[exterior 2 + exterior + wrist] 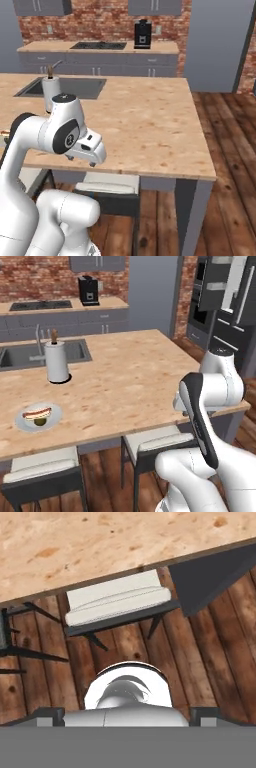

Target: Pick up the tangerine and kiwi from the fridge and place one fruit on each plate on the dining counter.

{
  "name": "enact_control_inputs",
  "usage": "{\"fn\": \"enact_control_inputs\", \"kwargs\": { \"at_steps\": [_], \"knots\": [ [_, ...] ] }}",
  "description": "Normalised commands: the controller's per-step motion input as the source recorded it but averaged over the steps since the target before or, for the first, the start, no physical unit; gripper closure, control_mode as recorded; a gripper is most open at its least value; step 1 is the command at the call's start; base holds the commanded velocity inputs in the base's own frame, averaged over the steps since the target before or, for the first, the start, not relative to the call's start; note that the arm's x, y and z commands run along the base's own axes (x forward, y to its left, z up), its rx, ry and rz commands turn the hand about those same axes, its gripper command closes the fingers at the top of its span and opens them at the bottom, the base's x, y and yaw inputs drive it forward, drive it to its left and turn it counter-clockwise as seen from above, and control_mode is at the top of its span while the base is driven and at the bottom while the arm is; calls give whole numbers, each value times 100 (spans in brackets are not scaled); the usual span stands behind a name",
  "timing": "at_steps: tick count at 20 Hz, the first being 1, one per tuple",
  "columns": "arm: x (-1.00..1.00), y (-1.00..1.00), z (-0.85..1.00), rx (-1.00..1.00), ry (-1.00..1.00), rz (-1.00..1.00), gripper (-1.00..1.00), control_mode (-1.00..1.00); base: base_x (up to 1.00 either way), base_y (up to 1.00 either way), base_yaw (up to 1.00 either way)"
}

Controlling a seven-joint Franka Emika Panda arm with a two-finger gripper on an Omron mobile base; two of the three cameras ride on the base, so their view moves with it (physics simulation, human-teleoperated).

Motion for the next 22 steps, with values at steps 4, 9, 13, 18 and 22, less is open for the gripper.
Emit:
{"fn": "enact_control_inputs", "kwargs": {
  "at_steps": [4,9,13,18,22],
  "knots": [
    [0,0,0,0,0,0,-100,100,-7,-100,0],
    [0,0,0,0,0,0,-100,100,0,-100,3],
    [0,0,0,0,0,0,-100,100,0,-100,1],
    [0,0,0,0,0,0,-100,100,7,-100,5],
    [0,0,0,0,0,0,-100,100,33,-100,14]
  ]
}}
